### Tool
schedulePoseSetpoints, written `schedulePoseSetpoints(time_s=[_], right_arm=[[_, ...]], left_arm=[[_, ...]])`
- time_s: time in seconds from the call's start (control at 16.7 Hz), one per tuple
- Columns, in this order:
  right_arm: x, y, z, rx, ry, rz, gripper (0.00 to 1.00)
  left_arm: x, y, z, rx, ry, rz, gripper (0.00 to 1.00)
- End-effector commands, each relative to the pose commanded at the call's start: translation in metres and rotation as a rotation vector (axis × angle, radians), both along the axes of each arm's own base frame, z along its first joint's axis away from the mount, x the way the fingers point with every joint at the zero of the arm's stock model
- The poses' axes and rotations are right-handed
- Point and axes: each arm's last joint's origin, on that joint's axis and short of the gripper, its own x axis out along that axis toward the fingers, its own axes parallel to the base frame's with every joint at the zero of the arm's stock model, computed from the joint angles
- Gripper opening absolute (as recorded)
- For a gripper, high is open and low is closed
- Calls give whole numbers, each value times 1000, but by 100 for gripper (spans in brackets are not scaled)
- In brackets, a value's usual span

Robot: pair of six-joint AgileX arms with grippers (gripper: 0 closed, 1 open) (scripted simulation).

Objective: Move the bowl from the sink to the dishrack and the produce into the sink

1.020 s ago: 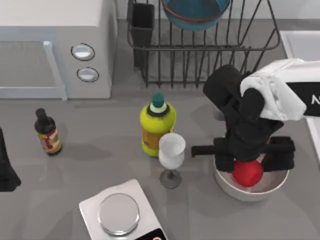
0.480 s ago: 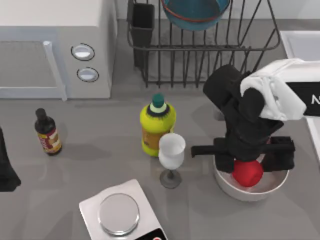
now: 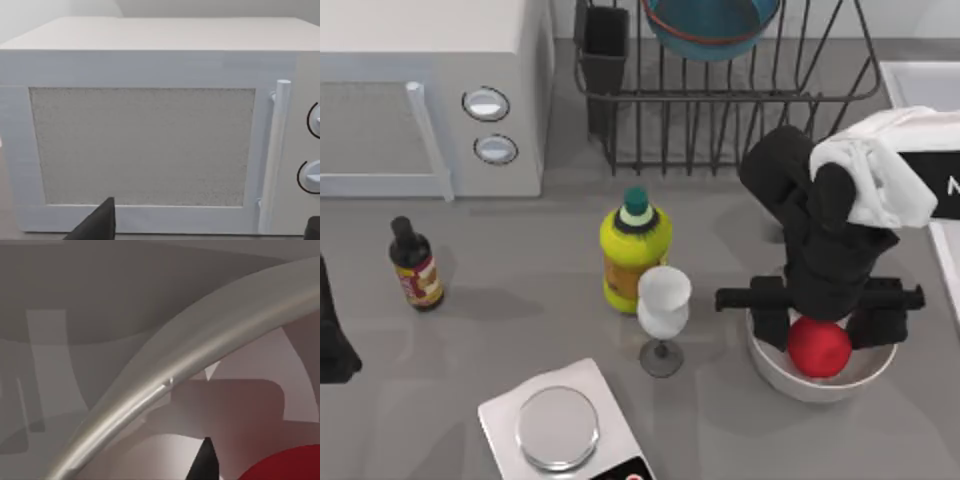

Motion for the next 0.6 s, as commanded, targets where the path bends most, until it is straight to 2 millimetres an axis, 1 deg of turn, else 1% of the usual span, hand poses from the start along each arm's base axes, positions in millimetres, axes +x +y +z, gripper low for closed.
schedulePoseSetpoints(time_s=[0.12,0.24,0.42,0.54,0.6], right_arm=[[3,-3,17,0,6,-12,0],[4,-3,38,9,-1,-13,0],[1,4,69,23,-23,9,0],[-3,9,84,29,-36,32,0],[-4,11,88,31,-41,40,0]], left_arm=[[0,0,0,0,0,0,100],[0,0,0,0,0,0,100],[0,0,0,0,0,0,100],[0,0,0,0,0,0,100],[0,0,0,0,0,0,100]])
